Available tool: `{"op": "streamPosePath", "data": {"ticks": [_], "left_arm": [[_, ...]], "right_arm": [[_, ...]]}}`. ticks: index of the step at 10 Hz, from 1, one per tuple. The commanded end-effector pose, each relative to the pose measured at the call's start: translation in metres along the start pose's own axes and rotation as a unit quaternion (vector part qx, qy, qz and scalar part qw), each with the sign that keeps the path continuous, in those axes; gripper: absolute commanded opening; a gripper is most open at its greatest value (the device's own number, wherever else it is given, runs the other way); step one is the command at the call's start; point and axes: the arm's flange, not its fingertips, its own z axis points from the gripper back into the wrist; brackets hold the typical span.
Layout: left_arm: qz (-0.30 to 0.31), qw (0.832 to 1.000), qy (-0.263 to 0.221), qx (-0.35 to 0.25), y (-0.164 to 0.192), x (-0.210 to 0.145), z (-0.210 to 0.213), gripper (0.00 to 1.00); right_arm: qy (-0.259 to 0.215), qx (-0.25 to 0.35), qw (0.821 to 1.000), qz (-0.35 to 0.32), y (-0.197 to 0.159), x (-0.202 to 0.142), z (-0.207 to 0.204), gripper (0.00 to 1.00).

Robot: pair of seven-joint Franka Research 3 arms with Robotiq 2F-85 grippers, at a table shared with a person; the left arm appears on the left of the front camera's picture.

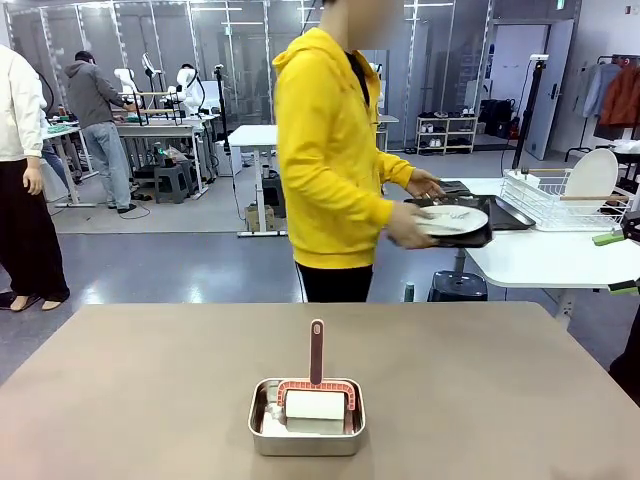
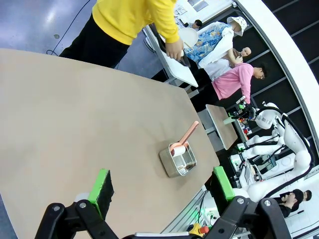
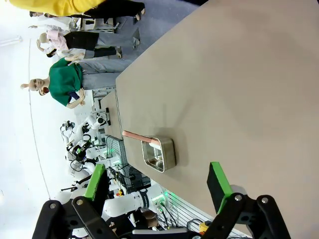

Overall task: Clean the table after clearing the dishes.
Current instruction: When the right (or left) Handle tray is removed, use the right hand (or left hand) to clean the right (or left) side of the table with the Lint Roller.

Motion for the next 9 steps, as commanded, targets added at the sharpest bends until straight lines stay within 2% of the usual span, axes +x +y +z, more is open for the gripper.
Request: {"op": "streamPosePath", "data": {"ticks": [1,3,5,6,7,8,9], "left_arm": [[0.0,1.0,0.0,0.0,0.0,0.0,0.0,1.0],[-0.077,0.995,0.065,0.015,-0.029,0.013,-0.051,1.0],[-0.149,0.977,0.155,0.004,-0.075,0.026,-0.122,1.0],[-0.187,0.962,0.199,0.008,-0.097,0.029,-0.155,1.0],[-0.213,0.951,0.224,0.001,-0.118,0.032,-0.188,1.0],[-0.25,0.927,0.281,-0.002,-0.145,0.033,-0.245,1.0],[-0.298,0.9,0.318,0.008,-0.163,0.032,-0.288,1.0]], "right_arm": [[0.003,0.001,1.0,0.002,0.003,0.0,0.0,1.0],[0.003,0.001,1.0,0.002,0.003,0.0,0.0,1.0],[0.003,0.001,1.0,0.002,0.003,0.0,0.0,1.0],[0.003,0.001,1.0,0.002,0.003,0.0,0.0,1.0],[0.003,0.001,1.0,0.002,0.003,0.0,0.0,1.0],[0.003,0.001,1.0,0.002,0.003,0.0,0.0,1.0],[0.003,0.001,1.0,0.002,0.003,0.0,0.0,1.0]]}}
